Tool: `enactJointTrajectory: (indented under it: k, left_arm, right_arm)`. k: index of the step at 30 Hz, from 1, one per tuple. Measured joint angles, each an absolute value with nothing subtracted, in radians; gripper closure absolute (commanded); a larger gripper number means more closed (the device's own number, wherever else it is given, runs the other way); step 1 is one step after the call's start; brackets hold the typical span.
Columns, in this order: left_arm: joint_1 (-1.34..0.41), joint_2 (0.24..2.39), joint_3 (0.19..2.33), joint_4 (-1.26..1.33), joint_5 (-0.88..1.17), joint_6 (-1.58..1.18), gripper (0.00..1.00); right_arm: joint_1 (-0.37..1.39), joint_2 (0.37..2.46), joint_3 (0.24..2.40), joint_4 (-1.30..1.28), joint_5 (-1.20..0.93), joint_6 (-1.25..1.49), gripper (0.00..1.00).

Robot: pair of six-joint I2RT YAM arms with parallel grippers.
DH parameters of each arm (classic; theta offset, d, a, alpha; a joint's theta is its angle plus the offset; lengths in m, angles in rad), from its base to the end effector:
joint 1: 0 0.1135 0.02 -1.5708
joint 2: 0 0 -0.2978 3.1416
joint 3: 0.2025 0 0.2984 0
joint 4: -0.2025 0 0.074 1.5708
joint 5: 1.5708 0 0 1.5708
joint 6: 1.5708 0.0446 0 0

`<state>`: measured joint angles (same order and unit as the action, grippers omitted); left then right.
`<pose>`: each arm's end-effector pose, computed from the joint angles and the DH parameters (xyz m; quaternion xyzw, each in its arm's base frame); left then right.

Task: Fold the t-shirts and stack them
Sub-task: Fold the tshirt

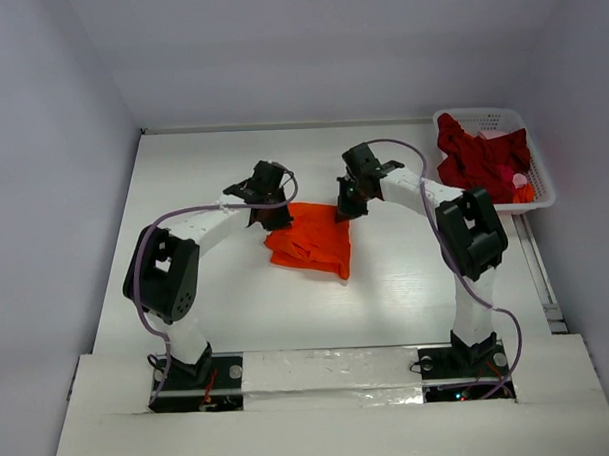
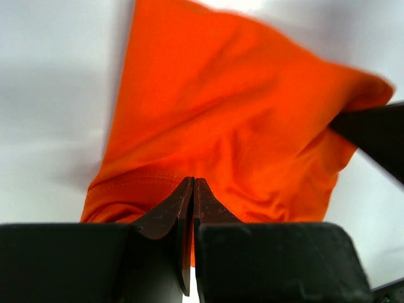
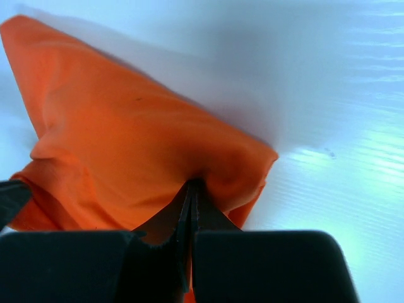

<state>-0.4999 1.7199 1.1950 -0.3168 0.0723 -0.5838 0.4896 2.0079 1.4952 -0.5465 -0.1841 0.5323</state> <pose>0.3725 -0.2071 0.2251 -0.0263 0.9334 -0.2127 0.2878 0.4268 0.2367 0.1895 -0.0027 0.9636 0.2008 0.1763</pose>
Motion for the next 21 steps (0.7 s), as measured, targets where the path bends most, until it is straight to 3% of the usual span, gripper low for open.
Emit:
enactJointTrajectory:
  k: [21]
  left_arm:
    - [-0.622,1.67,0.971,-0.233,0.091,-0.649,1.0]
  right_arm:
    - [0.411,2.067,1.561,-0.555,-0.179,0.53,1.0]
